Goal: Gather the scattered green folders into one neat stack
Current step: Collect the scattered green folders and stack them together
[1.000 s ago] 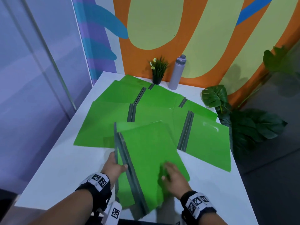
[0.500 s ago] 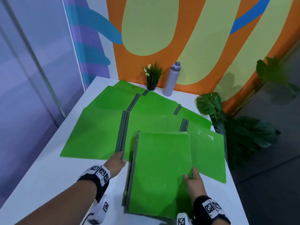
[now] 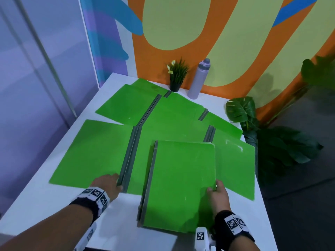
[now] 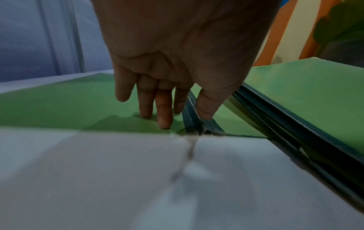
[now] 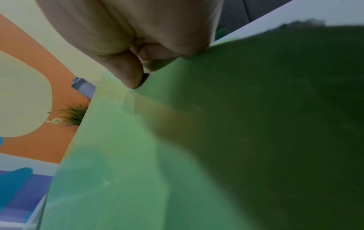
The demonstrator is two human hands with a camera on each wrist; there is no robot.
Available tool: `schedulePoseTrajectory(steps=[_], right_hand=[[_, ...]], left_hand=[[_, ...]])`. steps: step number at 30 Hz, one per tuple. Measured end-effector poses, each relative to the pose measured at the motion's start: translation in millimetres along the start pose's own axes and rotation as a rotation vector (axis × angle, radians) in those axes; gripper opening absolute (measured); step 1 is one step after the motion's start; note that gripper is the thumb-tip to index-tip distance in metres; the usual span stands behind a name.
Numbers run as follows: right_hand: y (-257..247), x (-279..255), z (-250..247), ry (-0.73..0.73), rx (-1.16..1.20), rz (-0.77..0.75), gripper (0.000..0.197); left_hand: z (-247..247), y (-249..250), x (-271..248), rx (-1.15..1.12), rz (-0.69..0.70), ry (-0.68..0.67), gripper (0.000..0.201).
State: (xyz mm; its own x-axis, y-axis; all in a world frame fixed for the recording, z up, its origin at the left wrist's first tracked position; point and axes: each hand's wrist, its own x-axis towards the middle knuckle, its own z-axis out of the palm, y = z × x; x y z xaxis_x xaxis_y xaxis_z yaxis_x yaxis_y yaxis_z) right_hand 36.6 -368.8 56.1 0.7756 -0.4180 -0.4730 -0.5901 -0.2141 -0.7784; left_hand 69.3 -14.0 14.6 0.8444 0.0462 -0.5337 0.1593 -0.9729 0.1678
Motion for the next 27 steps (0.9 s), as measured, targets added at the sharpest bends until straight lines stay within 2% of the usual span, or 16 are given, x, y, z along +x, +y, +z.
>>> schedulePoseTrajectory(steps=[5,8,11,14,19,22,24,27], right_hand=[[-2.5,-4.6,17.5,-0.049,0.011,0.023,0.054],[-10.4,-13.9,20.5,-0.086,0.031,0.016,0.048],[-13.2,-14.9,16.9,-0.057,0.02,0.011,0.049],[-9.0,-9.1,8.5,-0.028,0.053,0.027,0.055],[-12.7,-1.5,-13.1,-0.046,0.211,0.093,0.061],[-21.2,5.5,-24.1,-0.045,0.312,0.06,0.059],[-27.9,6.7,-23.4,-0.063,0.371,0.04,0.059],[-31.1,14.1,-13.7,-0.088,0.437,0.071,0.053]], left_hand=[[-1.8,-1.5,-0.5,0.115,-0.12,0.012,0.061],[8.1,9.3,-1.7,0.09,-0.168,0.063,0.048],[15.4,13.4,-2.0,0.073,-0.184,0.099,0.033],[3.3,15.1,-6.2,0.004,-0.138,0.156,0.03],[-48.7,25.9,-34.0,-0.3,0.042,0.496,0.02],[-84.5,34.9,-64.0,-0.398,0.119,0.655,0.014],[-100.7,40.7,-79.9,-0.503,0.128,0.683,0.008],[-108.8,46.8,-89.8,-0.721,0.182,0.652,0.009]])
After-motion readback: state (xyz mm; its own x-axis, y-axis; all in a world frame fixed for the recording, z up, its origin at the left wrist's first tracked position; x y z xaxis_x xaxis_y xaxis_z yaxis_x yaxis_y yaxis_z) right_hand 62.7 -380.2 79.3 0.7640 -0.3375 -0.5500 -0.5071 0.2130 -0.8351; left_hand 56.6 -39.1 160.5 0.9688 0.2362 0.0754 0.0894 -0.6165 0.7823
